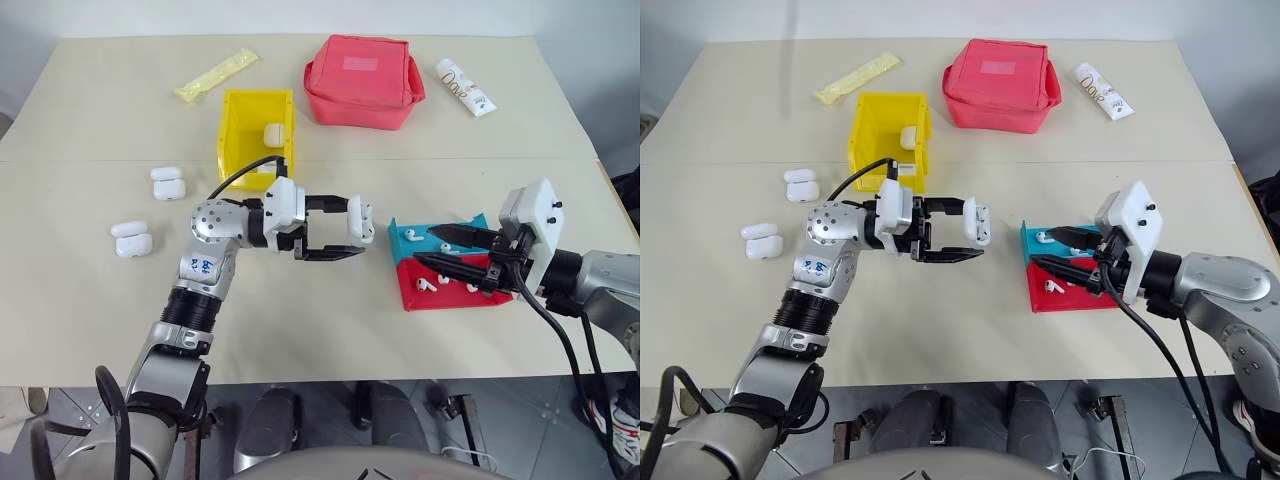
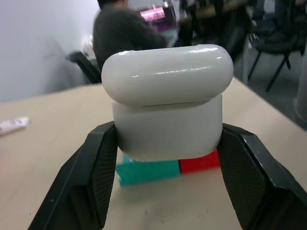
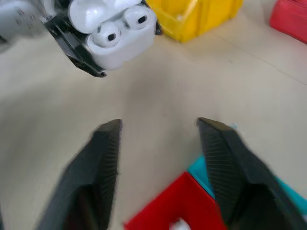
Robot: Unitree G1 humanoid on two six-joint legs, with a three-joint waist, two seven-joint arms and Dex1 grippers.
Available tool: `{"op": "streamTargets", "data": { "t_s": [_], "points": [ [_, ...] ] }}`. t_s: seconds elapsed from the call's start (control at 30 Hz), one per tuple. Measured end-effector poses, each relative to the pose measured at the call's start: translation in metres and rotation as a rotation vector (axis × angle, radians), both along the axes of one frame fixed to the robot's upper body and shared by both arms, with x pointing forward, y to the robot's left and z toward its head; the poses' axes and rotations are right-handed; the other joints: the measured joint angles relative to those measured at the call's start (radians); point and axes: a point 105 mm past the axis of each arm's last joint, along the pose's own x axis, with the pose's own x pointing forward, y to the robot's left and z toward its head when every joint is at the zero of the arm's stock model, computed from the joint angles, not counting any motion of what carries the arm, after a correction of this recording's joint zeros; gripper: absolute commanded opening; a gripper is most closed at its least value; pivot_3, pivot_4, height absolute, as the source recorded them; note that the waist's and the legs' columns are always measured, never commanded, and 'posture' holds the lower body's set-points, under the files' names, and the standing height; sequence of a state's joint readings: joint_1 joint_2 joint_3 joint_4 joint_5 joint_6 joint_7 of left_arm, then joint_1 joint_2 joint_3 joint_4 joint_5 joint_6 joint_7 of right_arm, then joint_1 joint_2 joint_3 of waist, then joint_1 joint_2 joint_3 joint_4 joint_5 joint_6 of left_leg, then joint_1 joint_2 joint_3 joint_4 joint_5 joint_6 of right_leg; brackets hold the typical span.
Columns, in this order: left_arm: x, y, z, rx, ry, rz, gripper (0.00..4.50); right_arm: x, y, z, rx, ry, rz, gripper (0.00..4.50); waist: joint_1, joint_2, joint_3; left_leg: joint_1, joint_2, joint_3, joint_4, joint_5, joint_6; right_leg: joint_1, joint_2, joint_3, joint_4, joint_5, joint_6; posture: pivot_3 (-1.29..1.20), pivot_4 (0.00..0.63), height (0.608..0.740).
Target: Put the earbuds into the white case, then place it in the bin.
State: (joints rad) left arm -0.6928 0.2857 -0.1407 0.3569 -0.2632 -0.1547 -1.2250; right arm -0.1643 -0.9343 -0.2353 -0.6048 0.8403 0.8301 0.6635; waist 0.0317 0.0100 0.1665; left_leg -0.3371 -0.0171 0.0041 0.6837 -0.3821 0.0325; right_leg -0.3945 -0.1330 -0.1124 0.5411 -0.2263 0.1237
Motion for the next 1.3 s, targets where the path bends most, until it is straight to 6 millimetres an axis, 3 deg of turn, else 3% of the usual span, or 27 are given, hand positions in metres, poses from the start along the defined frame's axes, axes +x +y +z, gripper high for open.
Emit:
{"op": "streamTargets", "data": {
  "t_s": [0.13,0.17,0.23,0.47,0.8,1.0,1.17,1.3],
  "points": [
    [0.004,-0.006,0.004,0.075,-0.060,-0.011,2.76,0.010,0.012,0.037,-0.052,-0.136,-0.004,0.11,-0.002,0.000,0.000,0.000,0.002,0.000,0.000,0.000,-0.001,0.000,-0.001,0.001,-0.001,0.000,0.000,0.00,0.150,0.740],
    [0.005,-0.008,0.005,0.087,-0.070,-0.015,2.76,0.012,0.018,0.045,-0.063,-0.162,0.006,0.02,-0.003,0.000,0.000,0.000,0.002,-0.001,0.000,-0.001,-0.001,0.000,-0.001,0.002,-0.001,0.000,0.000,0.00,0.150,0.740],
    [0.007,-0.011,0.007,0.097,-0.079,-0.017,2.76,0.014,0.030,0.057,-0.092,-0.203,0.029,0.02,-0.005,0.000,0.000,-0.001,0.003,-0.001,-0.001,-0.001,-0.002,-0.001,-0.001,0.002,-0.002,0.000,-0.001,0.00,0.150,0.740],
    [0.013,-0.012,0.000,0.149,-0.061,-0.018,2.76,0.018,0.066,0.059,-0.218,-0.203,0.130,0.02,-0.004,0.000,0.000,-0.003,0.002,-0.001,0.000,0.000,-0.001,-0.002,0.001,-0.001,0.000,0.000,-0.001,0.00,0.150,0.740],
    [0.018,-0.015,0.003,0.176,-0.083,-0.015,2.76,0.026,0.089,0.052,-0.313,-0.198,0.218,0.02,-0.007,0.000,0.000,-0.003,0.001,-0.001,0.000,0.000,-0.001,-0.002,0.001,-0.002,0.001,0.000,-0.001,0.00,0.150,0.740],
    [0.019,-0.013,0.001,0.175,-0.076,-0.007,2.76,0.032,0.077,0.037,-0.359,-0.149,0.186,0.02,-0.005,0.000,0.000,-0.003,0.000,-0.001,0.000,0.000,-0.001,-0.003,0.001,-0.003,0.001,0.000,0.000,0.00,0.150,0.740],
    [0.021,-0.010,0.006,0.142,-0.077,0.016,2.76,0.030,0.046,0.027,-0.377,-0.089,0.106,0.02,-0.004,-0.001,0.000,-0.003,0.000,-0.001,0.000,0.001,-0.001,-0.002,0.001,-0.003,0.001,0.000,0.000,0.00,0.150,0.740],
    [0.023,-0.005,0.012,0.088,-0.064,0.039,2.76,0.026,0.028,0.026,-0.286,-0.063,0.054,0.02,-0.005,-0.001,0.000,-0.002,0.000,-0.001,0.000,0.001,-0.001,-0.002,0.001,-0.003,0.001,0.000,0.001,0.00,0.150,0.740]
  ]
}}
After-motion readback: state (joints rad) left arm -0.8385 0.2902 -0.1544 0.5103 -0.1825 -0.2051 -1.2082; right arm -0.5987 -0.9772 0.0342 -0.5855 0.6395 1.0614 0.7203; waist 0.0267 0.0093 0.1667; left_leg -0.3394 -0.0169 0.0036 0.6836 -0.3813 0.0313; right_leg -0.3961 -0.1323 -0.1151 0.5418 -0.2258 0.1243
